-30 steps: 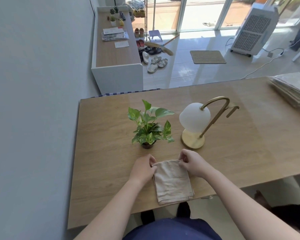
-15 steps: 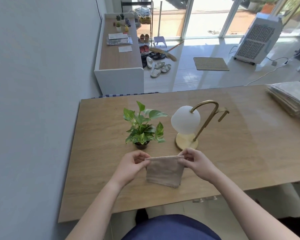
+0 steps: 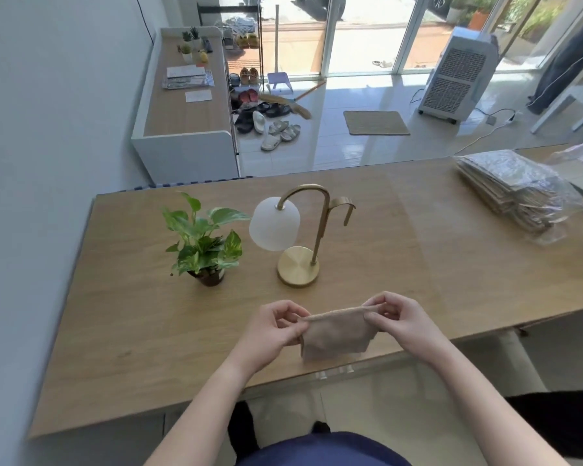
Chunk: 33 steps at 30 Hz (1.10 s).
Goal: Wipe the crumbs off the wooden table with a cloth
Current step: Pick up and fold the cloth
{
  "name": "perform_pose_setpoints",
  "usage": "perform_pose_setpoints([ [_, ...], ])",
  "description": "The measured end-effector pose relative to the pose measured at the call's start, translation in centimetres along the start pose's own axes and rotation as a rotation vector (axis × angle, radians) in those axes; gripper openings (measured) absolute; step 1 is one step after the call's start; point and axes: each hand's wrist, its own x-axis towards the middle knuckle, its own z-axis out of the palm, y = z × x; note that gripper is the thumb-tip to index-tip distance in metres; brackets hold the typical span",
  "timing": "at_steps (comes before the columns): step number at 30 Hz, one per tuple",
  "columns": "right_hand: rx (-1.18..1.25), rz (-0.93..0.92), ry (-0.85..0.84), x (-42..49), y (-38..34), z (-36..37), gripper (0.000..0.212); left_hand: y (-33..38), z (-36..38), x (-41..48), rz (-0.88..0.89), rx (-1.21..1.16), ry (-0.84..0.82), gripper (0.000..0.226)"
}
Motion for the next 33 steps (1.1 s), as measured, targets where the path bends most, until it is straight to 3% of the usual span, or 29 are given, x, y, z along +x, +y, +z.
perform_pose_setpoints([
  [5, -0.035, 0.136, -0.038, -0.8, 4.1, -3.9, 0.007, -2.4, 5.6, 2.6, -0.130, 0.018, -0.068, 0.009],
  [9, -0.092, 0.176, -0.036, 2.7, 6.5, -5.5, 0.007, -3.3, 8.1, 6.6, -0.168, 0.135, 0.009, 0.007],
  [14, -0.176, 0.179, -0.001, 7.7, 7.8, -5.8, 0.005, -4.4, 8.3, 11.3, -0.140, 0.361, 0.085, 0.010],
  [21, -0.337, 0.130, 0.060, 11.9, 7.7, -5.7, 0.011, -4.3, 8.5, 14.1, -0.074, 0.459, 0.228, 0.010],
  [26, -0.664, -0.114, 0.208, 10.1, 8.3, -4.3, 0.043, -4.0, 9.7, 11.3, 0.111, 0.752, 0.271, 0.048],
  [30, -0.820, -0.272, 0.157, 6.4, 10.9, -1.9, 0.058, -5.5, 10.6, 8.5, 0.123, 0.979, 0.092, 0.082],
  [33, -0.872, -0.246, 0.066, 4.9, 13.0, -0.7, 0.063, -6.9, 10.7, 7.8, 0.069, 1.055, -0.002, 0.096],
])
